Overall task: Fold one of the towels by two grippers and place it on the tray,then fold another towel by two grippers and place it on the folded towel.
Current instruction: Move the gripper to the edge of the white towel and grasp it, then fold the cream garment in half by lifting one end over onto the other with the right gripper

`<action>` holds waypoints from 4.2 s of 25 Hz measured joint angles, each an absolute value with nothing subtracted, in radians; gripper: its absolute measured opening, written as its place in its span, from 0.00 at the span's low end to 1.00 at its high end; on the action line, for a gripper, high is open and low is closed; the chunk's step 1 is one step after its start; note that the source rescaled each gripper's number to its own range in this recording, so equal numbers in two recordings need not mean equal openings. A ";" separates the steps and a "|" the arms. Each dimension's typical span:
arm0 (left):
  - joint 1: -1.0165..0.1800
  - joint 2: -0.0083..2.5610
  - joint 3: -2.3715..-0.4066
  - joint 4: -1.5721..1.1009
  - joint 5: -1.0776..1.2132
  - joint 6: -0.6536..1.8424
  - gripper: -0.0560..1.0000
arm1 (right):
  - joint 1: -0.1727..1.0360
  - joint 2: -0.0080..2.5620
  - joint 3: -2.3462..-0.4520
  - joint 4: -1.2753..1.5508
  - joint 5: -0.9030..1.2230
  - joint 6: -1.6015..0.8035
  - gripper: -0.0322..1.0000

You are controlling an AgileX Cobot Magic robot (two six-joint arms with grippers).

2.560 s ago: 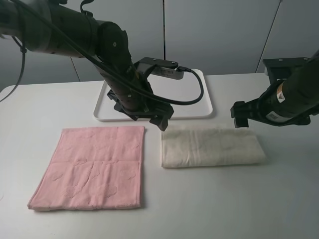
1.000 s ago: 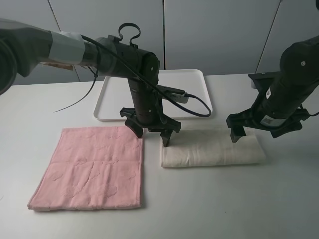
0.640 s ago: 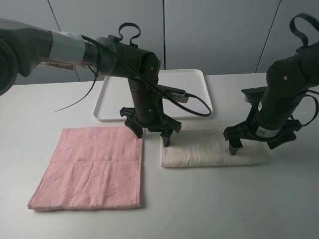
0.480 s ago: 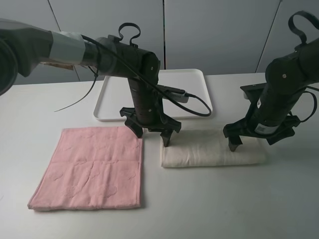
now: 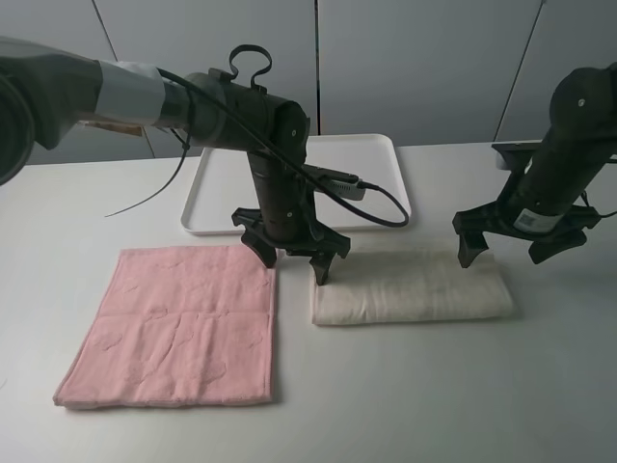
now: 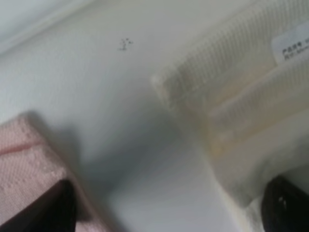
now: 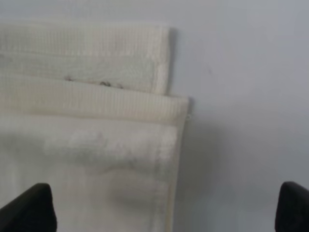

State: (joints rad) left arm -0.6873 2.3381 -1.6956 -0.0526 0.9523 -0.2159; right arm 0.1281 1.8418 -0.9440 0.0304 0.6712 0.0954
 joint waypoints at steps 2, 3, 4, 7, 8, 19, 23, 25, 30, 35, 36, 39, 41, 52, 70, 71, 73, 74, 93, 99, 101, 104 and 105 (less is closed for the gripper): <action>-0.687 2.338 -1.696 -0.053 0.952 -0.216 0.99 | 0.123 1.842 -0.944 0.054 0.676 0.063 0.98; -0.687 2.338 -1.696 -0.053 0.952 -0.216 0.99 | 0.122 1.843 -0.944 0.064 0.676 0.057 0.98; -0.687 2.338 -1.696 -0.053 0.952 -0.216 0.99 | 0.122 1.846 -0.944 0.069 0.678 0.050 0.98; -0.687 2.338 -1.696 -0.053 0.952 -0.216 0.99 | 0.122 1.883 -0.944 0.071 0.678 0.033 0.98; -0.687 2.338 -1.696 -0.053 0.952 -0.216 0.99 | 0.122 1.903 -0.944 0.071 0.678 0.033 0.98; -0.687 2.338 -1.696 -0.053 0.951 -0.214 0.99 | 0.122 1.966 -0.960 0.078 0.685 0.033 0.98; -0.687 2.338 -1.696 -0.053 0.951 -0.214 0.99 | 0.122 1.968 -0.962 0.081 0.683 0.033 0.91; -0.687 2.338 -1.696 -0.053 0.951 -0.214 0.99 | 0.122 1.968 -0.962 0.092 0.680 0.033 0.81; -0.687 2.338 -1.696 -0.053 0.949 -0.214 0.99 | 0.137 1.971 -0.963 0.097 0.675 0.033 0.69; -0.687 2.338 -1.696 -0.053 0.949 -0.210 0.99 | 0.162 1.972 -0.964 0.091 0.667 0.033 0.68; -0.687 2.338 -1.696 -0.053 0.949 -0.208 0.99 | 0.162 1.972 -0.964 0.091 0.665 0.033 0.68; -0.687 2.338 -1.696 -0.053 0.949 -0.208 0.99 | 0.162 1.974 -0.964 0.091 0.664 0.033 0.66; -0.687 2.338 -1.696 -0.053 0.949 -0.208 0.99 | 0.164 1.974 -0.964 0.096 0.664 0.033 0.59; -0.687 2.338 -1.696 -0.053 0.949 -0.208 0.99 | 0.173 1.974 -0.964 0.161 0.664 0.031 0.11; -0.687 2.338 -1.696 -0.053 0.949 -0.208 0.99 | 0.173 1.869 -0.954 0.181 0.714 0.000 0.11; -0.687 2.338 -1.696 -0.053 0.949 -0.208 0.99 | 0.173 1.850 -0.954 0.195 0.725 0.000 0.11; -0.687 2.338 -1.696 -0.053 0.949 -0.208 0.99 | 0.173 1.819 -0.954 0.222 0.744 -0.011 0.11; -0.687 2.338 -1.696 -0.053 0.949 -0.209 0.99 | 0.173 1.808 -0.954 0.247 0.751 -0.025 0.11; -0.687 2.338 -1.696 -0.053 0.949 -0.209 0.99 | 0.173 1.788 -0.952 0.794 0.812 -0.318 0.11; -0.687 2.338 -1.696 -0.053 0.949 -0.209 0.99 | 0.173 1.843 -0.952 0.884 0.807 -0.368 0.10; -0.687 2.338 -1.696 -0.053 0.949 -0.209 0.99 | 0.173 1.858 -0.952 0.933 0.798 -0.399 0.10; -0.687 2.338 -1.696 -0.053 0.949 -0.208 0.99 | 0.173 1.859 -0.952 0.972 0.773 -0.429 0.10; -0.687 2.338 -1.696 -0.053 0.949 -0.208 0.99 | 0.173 1.859 -0.952 0.981 0.766 -0.432 0.10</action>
